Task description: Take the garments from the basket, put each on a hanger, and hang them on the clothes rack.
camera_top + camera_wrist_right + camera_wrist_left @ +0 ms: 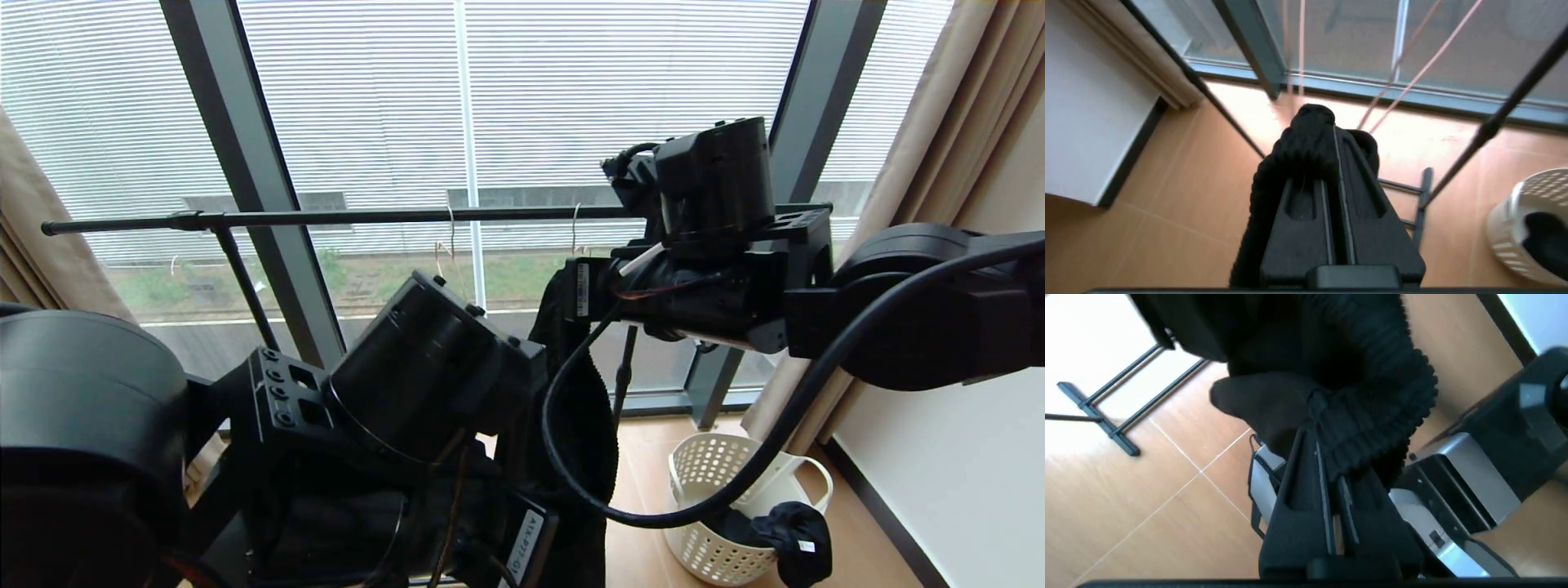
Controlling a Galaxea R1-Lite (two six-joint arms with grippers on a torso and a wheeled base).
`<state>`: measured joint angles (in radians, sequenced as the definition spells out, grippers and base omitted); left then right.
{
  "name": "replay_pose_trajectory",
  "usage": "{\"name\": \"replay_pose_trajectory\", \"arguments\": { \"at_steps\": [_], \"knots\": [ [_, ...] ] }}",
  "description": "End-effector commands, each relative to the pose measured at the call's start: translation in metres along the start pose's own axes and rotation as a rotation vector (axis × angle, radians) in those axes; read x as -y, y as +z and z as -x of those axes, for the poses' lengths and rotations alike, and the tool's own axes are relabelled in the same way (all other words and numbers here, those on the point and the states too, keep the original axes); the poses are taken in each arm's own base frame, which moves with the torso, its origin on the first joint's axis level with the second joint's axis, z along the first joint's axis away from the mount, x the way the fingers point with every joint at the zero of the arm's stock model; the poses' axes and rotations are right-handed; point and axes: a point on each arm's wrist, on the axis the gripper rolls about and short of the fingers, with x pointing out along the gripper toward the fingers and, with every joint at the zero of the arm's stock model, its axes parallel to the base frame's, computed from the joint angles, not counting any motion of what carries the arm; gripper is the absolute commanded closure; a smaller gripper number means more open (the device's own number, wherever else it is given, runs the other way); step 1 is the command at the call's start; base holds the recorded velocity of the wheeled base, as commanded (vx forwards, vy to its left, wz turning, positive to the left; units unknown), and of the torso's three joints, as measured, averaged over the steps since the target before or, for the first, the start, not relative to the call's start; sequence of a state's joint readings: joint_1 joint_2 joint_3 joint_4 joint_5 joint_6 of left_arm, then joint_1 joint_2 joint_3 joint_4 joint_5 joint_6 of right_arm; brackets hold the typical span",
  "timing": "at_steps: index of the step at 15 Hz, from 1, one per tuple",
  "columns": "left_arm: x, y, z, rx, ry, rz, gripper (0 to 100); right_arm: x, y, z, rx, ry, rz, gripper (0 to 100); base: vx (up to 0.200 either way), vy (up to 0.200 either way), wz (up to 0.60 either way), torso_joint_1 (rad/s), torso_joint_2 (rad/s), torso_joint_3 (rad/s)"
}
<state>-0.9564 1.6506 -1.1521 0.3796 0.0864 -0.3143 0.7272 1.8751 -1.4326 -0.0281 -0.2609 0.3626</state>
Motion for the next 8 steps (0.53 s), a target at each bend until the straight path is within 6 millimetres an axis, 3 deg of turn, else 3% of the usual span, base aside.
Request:
{"name": "replay_pose_trajectory", "arguments": {
  "at_steps": [1,4,8],
  "knots": [
    [-0.017,0.003,0.007,0.026,0.033,0.045,100,0.016,0.010,0.016,0.025,-0.029,0.029,100,0.000,0.000,0.00,0.000,0.00,0.000],
    [-0.058,0.019,0.003,0.090,0.121,0.132,100,0.026,0.003,0.034,0.009,-0.056,0.168,100,0.000,0.000,0.00,0.000,0.00,0.000],
    [-0.067,0.030,-0.015,0.129,0.135,0.126,100,0.028,-0.001,0.033,0.019,-0.136,0.201,100,0.000,0.000,0.00,0.000,0.00,0.000]
  ]
}}
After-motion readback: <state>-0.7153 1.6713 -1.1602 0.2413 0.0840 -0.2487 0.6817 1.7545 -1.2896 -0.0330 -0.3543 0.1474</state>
